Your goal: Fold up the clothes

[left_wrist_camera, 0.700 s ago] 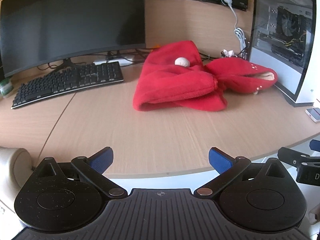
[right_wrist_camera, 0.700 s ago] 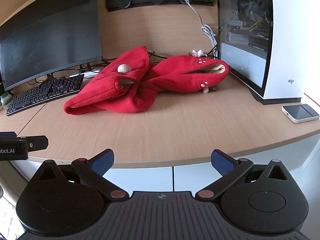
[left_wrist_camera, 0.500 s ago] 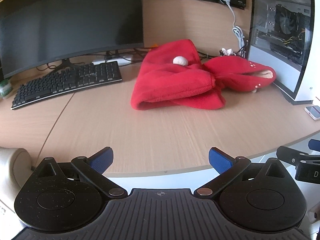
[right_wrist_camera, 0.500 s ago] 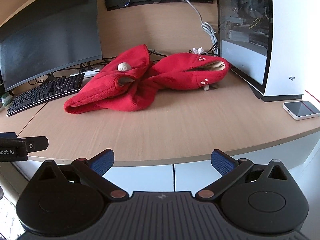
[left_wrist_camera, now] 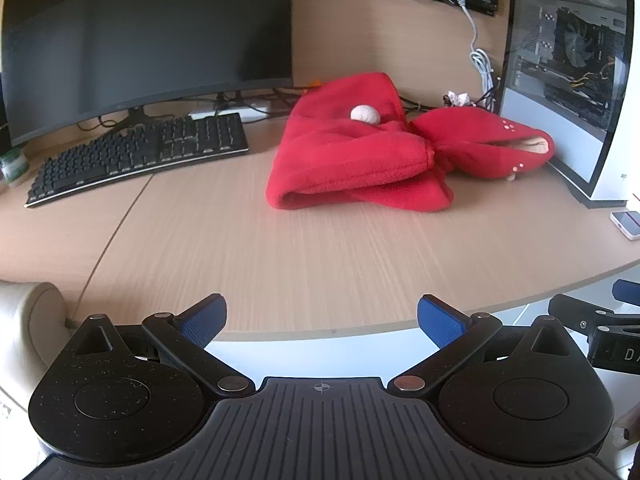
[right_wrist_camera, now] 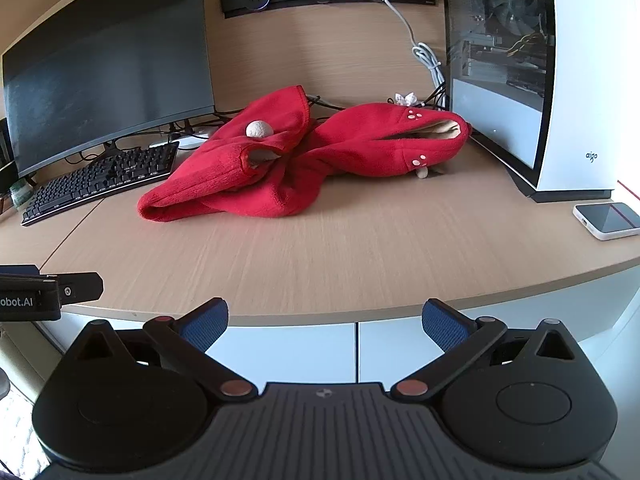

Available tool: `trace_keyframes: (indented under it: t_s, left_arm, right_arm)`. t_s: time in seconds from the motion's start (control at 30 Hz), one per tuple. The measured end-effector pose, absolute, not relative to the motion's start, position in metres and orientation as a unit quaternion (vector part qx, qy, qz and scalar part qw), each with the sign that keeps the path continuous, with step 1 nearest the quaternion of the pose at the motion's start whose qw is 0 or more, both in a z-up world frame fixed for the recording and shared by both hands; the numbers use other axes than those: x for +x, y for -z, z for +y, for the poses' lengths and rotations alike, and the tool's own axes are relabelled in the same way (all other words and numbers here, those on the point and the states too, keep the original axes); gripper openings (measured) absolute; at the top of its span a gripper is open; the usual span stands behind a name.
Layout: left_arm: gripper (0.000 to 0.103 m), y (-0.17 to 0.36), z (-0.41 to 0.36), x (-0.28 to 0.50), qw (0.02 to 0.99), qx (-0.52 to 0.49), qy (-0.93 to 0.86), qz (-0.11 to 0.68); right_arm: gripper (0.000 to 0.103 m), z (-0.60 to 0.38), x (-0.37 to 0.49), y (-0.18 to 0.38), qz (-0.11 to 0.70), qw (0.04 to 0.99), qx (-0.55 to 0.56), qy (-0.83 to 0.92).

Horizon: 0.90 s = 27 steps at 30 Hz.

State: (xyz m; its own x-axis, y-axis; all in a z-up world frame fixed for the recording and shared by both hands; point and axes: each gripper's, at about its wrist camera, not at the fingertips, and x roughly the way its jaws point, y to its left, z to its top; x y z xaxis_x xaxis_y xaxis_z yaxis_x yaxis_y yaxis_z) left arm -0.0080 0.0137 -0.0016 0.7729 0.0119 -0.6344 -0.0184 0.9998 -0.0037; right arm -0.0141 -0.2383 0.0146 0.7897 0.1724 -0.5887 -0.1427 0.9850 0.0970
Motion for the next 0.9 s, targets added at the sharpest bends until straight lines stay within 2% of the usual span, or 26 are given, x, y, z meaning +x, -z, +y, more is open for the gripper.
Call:
trace_keyframes:
  t_s: [0.9]
  left_arm:
    - [0.103, 0.0020, 0.0159, -0.0072, 0.939, -0.010, -0.006, 0.343]
  right_arm:
    - [0.103, -0.2359, -0.0102, -0.0117, 0.321, 0.943, 0.024, -0.082]
